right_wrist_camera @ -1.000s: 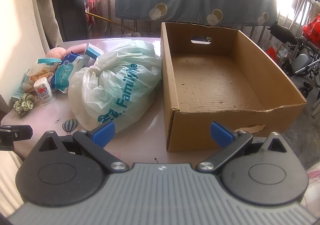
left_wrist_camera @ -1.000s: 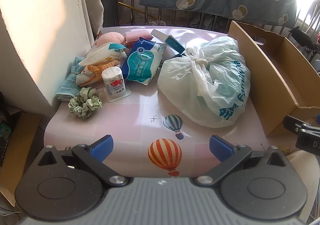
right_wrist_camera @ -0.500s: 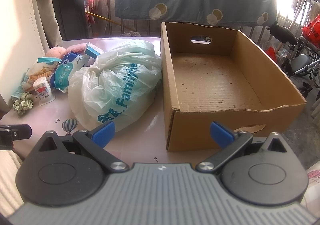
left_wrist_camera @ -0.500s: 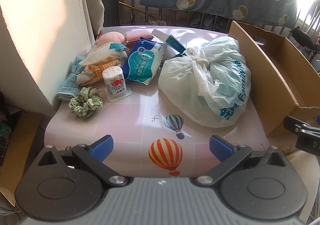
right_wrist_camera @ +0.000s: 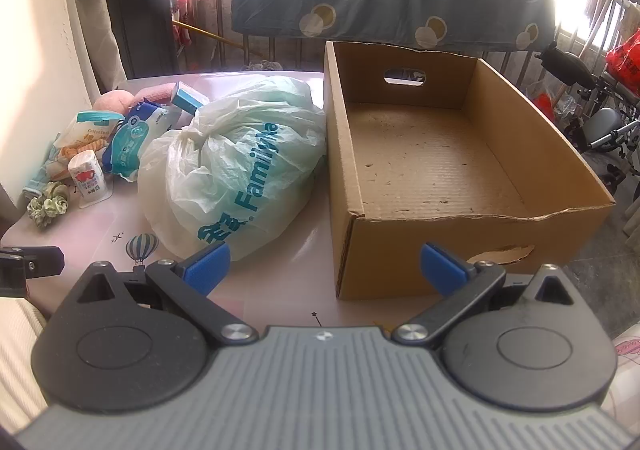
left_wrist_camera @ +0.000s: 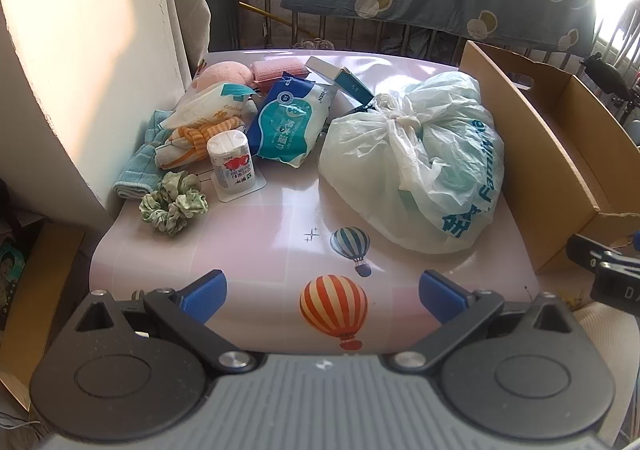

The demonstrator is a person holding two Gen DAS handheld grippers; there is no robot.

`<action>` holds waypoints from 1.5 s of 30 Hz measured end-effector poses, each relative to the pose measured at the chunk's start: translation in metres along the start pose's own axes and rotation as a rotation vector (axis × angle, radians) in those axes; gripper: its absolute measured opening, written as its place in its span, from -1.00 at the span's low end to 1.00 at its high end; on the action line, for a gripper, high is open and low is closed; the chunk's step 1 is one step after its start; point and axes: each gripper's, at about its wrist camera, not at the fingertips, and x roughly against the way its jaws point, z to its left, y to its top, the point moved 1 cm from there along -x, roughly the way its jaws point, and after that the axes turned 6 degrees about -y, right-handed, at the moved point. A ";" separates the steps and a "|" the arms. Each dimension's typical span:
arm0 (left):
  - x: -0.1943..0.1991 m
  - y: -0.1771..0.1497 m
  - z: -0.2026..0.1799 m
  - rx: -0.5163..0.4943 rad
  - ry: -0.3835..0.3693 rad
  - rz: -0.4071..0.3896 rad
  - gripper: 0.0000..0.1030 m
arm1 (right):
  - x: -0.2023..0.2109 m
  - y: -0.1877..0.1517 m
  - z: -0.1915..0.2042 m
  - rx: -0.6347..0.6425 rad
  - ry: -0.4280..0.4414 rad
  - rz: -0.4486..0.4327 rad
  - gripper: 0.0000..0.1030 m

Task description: Organize soft objects

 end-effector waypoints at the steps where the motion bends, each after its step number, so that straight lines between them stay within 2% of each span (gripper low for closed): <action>1: 0.000 0.000 0.000 0.000 0.000 0.000 0.99 | 0.000 0.000 0.000 0.000 0.000 0.000 0.98; 13: 0.003 -0.003 0.013 0.006 0.008 -0.001 0.99 | 0.002 -0.002 0.003 -0.003 0.028 -0.005 0.98; 18: 0.008 0.004 0.022 0.014 0.033 -0.030 0.99 | 0.005 0.001 0.005 -0.015 0.045 -0.027 0.98; 26: 0.019 0.024 0.056 0.053 0.025 -0.097 0.99 | 0.011 0.020 0.021 -0.014 0.118 -0.111 0.98; 32: 0.019 0.038 0.076 0.043 0.070 -0.140 0.99 | 0.007 0.044 0.048 0.032 0.201 -0.146 0.94; 38: 0.012 0.046 0.102 0.092 0.032 -0.189 0.99 | -0.002 0.076 0.081 0.138 0.268 -0.237 0.70; 40: 0.008 0.046 0.112 0.118 0.035 -0.188 0.99 | -0.004 0.087 0.100 0.217 0.289 -0.291 0.53; 42: 0.004 0.046 0.123 0.141 0.065 -0.186 0.99 | -0.010 0.103 0.126 0.319 0.340 -0.324 0.43; 45: 0.001 0.045 0.142 0.172 0.120 -0.191 0.99 | -0.021 0.123 0.170 0.482 0.428 -0.353 0.18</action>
